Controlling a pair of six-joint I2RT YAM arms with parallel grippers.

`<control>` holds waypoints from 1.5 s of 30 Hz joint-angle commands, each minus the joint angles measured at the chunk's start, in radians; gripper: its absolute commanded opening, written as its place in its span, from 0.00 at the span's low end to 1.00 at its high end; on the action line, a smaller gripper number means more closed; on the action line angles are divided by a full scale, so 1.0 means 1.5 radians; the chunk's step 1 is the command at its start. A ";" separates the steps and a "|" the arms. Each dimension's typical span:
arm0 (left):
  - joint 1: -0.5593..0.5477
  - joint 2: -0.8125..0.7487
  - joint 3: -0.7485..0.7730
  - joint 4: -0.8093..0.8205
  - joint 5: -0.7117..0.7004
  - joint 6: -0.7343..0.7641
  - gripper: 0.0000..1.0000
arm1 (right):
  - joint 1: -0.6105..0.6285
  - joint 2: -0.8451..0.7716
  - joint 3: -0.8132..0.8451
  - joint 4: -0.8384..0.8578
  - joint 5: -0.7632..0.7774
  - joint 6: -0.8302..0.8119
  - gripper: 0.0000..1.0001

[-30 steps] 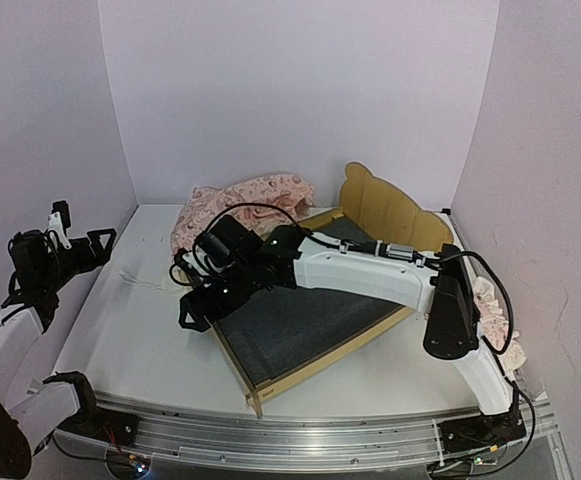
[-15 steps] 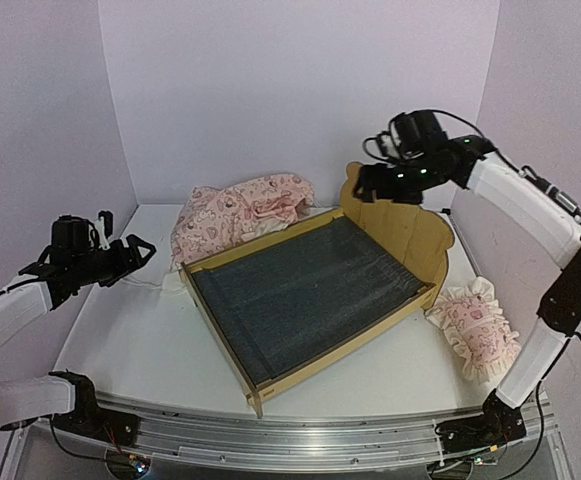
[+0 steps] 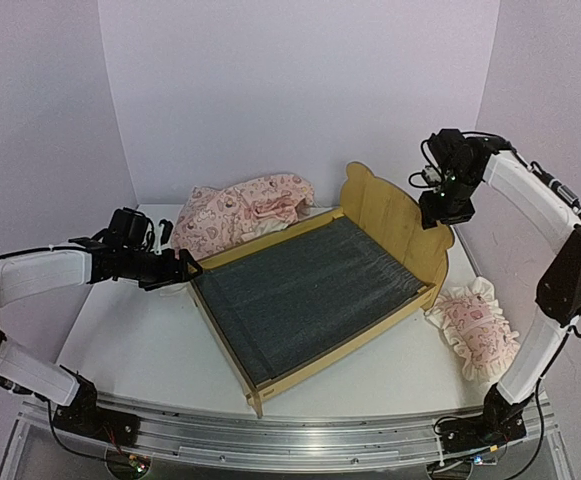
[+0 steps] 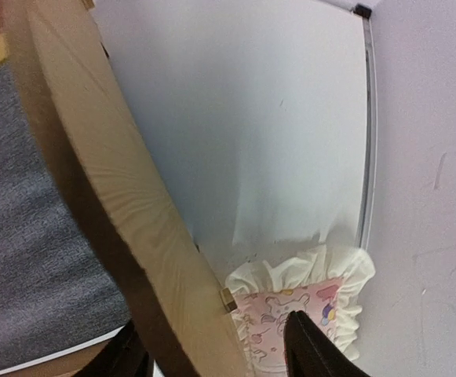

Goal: Set up the pet bed

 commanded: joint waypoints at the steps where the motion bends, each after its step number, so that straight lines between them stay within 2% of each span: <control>1: -0.001 0.020 0.044 0.013 -0.022 0.005 0.91 | 0.003 -0.001 0.014 -0.077 -0.020 -0.032 0.47; 4: 0.000 0.029 0.066 0.024 -0.045 0.031 0.91 | 0.002 -0.021 0.008 -0.117 -0.058 -0.022 0.30; 6: 0.000 0.034 0.088 0.040 -0.062 0.087 0.91 | 0.003 -0.033 -0.002 -0.143 -0.108 -0.005 0.22; 9: 0.000 0.051 0.133 0.077 -0.084 0.226 0.93 | 0.007 -0.048 -0.014 -0.186 -0.186 0.036 0.15; 12: 0.002 0.086 0.166 0.127 -0.111 0.371 0.98 | 0.021 -0.059 -0.017 -0.236 -0.202 0.080 0.13; 14: 0.023 0.125 0.190 0.139 -0.115 0.420 1.00 | 0.032 -0.071 -0.021 -0.270 -0.195 0.112 0.16; 18: 0.096 0.216 0.264 0.116 -0.064 0.396 0.99 | 0.039 -0.108 -0.053 -0.272 -0.197 0.129 0.31; 21: 0.122 0.267 0.309 0.102 -0.046 0.395 0.99 | 0.039 -0.119 -0.036 -0.262 -0.188 0.126 0.51; 24: 0.136 0.286 0.324 0.093 -0.045 0.390 0.99 | 0.039 -0.096 0.066 -0.290 -0.151 0.117 0.61; 28: 0.158 0.293 0.330 0.062 -0.035 0.345 0.98 | 0.039 -0.040 0.320 -0.302 -0.062 0.105 0.65; 30: 0.184 0.296 0.329 0.050 -0.016 0.315 0.95 | 0.039 -0.024 0.384 -0.230 -0.050 0.108 0.65; 31: 0.192 0.298 0.328 0.043 -0.012 0.307 0.93 | 0.039 -0.028 0.374 -0.182 -0.064 0.111 0.63; 35: 0.198 0.317 0.328 0.017 0.003 0.330 0.85 | 0.049 -0.044 0.239 0.106 -0.183 0.156 0.56; 37: 0.199 0.329 0.328 0.008 0.027 0.331 0.83 | 0.085 -0.015 0.206 0.222 -0.218 0.165 0.54; 41: 0.201 0.362 0.329 0.016 0.067 0.311 0.81 | 0.165 0.123 0.294 0.284 -0.230 0.127 0.57; 45: 0.209 0.411 0.343 0.050 0.059 0.301 0.74 | 0.187 0.251 0.369 0.342 -0.258 0.181 0.59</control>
